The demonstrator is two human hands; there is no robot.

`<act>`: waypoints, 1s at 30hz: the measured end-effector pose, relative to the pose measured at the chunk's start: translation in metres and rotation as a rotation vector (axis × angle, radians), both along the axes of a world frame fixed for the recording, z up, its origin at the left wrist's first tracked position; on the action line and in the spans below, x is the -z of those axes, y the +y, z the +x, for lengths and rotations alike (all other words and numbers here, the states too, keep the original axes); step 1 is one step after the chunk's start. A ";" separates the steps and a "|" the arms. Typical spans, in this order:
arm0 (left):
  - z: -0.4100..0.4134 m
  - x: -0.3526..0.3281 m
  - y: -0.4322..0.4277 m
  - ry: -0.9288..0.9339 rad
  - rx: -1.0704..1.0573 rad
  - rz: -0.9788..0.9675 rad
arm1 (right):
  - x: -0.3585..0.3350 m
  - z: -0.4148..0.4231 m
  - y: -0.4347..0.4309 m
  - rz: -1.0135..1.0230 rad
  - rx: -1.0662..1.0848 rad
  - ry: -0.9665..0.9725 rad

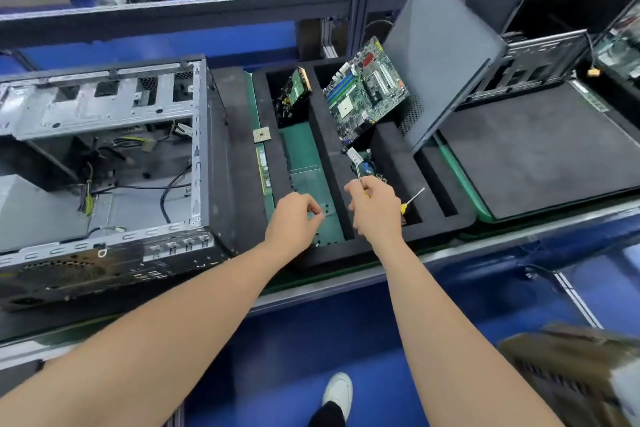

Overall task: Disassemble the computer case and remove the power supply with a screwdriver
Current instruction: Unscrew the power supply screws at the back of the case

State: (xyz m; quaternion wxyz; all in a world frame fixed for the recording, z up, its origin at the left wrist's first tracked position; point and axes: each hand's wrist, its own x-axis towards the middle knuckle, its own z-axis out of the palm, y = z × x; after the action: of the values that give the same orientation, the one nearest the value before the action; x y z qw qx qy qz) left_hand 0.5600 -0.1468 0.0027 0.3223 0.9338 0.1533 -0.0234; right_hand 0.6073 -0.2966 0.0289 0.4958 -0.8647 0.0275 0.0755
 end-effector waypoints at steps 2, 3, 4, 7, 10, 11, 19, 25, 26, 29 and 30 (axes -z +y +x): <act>0.003 0.000 0.000 0.010 -0.016 0.002 | 0.003 0.004 0.001 0.015 -0.015 0.013; 0.003 -0.001 0.001 0.017 -0.020 0.000 | 0.003 0.005 0.001 0.024 -0.018 0.021; 0.004 -0.002 0.001 0.021 -0.023 -0.003 | 0.003 0.006 0.002 0.032 -0.020 0.026; 0.007 -0.011 0.002 -0.019 -0.051 -0.015 | -0.001 0.008 0.005 0.090 -0.005 0.035; 0.011 -0.036 0.003 -0.133 -0.103 -0.050 | -0.014 0.008 0.013 0.228 0.011 0.076; 0.011 -0.047 0.004 -0.179 -0.110 -0.068 | -0.021 0.007 0.017 0.290 0.000 0.098; -0.018 -0.147 0.052 -0.473 -0.177 -0.193 | -0.088 -0.024 0.086 0.668 -0.123 0.186; -0.088 -0.171 0.129 -0.477 -0.261 -0.147 | -0.122 -0.080 0.156 0.768 -0.231 0.241; -0.101 -0.171 0.143 -0.470 -0.280 -0.141 | -0.124 -0.091 0.168 0.760 -0.249 0.246; -0.143 -0.169 0.182 -0.454 -0.331 -0.122 | -0.128 -0.127 0.205 0.747 -0.300 0.271; -0.157 -0.167 0.196 -0.453 -0.346 -0.116 | -0.128 -0.140 0.217 0.738 -0.313 0.283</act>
State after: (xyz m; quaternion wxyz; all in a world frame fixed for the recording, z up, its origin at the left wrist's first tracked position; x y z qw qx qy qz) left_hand 0.4035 0.0490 0.1699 0.4003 0.8554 0.2327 0.2322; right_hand 0.4674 -0.0795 0.1569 0.7460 -0.6040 -0.0652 0.2727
